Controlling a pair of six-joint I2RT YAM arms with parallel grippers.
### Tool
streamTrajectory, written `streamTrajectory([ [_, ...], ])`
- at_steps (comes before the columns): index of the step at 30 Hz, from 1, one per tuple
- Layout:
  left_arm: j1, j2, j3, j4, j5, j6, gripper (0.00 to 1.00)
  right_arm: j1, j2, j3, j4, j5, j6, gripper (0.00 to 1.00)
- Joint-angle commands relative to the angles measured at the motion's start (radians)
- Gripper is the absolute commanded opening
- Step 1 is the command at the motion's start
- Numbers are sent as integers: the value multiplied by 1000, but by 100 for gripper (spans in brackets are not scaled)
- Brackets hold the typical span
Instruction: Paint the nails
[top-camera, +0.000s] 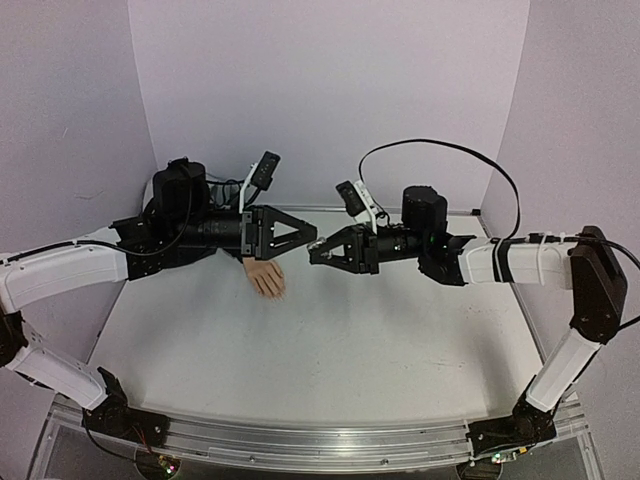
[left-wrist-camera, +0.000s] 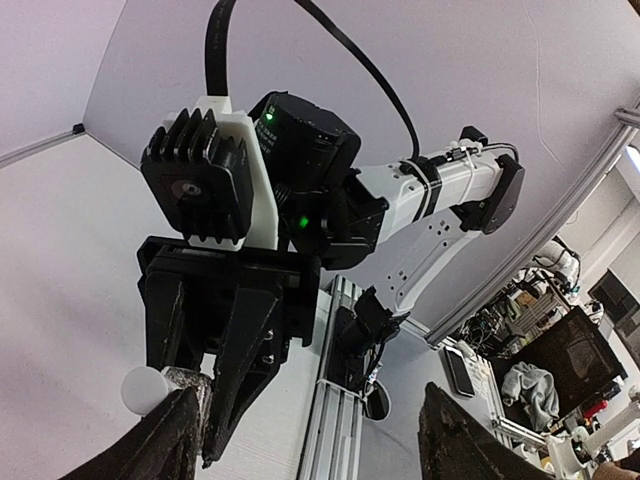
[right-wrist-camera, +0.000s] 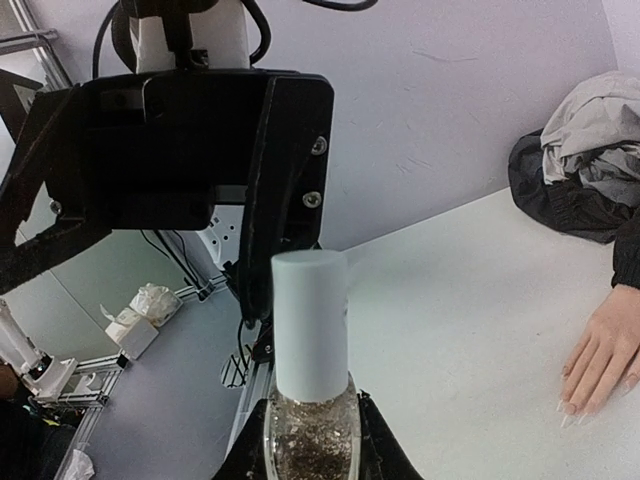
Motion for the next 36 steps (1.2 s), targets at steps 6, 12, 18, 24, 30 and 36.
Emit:
streamTrajectory([
  [6, 13, -41, -35, 59, -152, -22, 83, 14, -105, -9, 133, -102, 10, 0],
  [12, 11, -18, -12, 59, -128, -43, 76, 13, -147, -37, 131, -72, -5, 0],
  [18, -9, 67, 76, 65, 14, -60, 54, 8, -160, -50, 130, -82, -7, 0],
  [24, -21, 93, 110, 110, 47, -71, 59, -4, -185, -77, 130, -82, -17, 0],
  [30, -26, 105, 119, 189, 68, -97, 73, -19, -210, -107, 130, -68, -23, 0],
  [36, -26, 71, 76, 225, -23, -97, 74, -29, -239, -120, 131, -34, -27, 0],
])
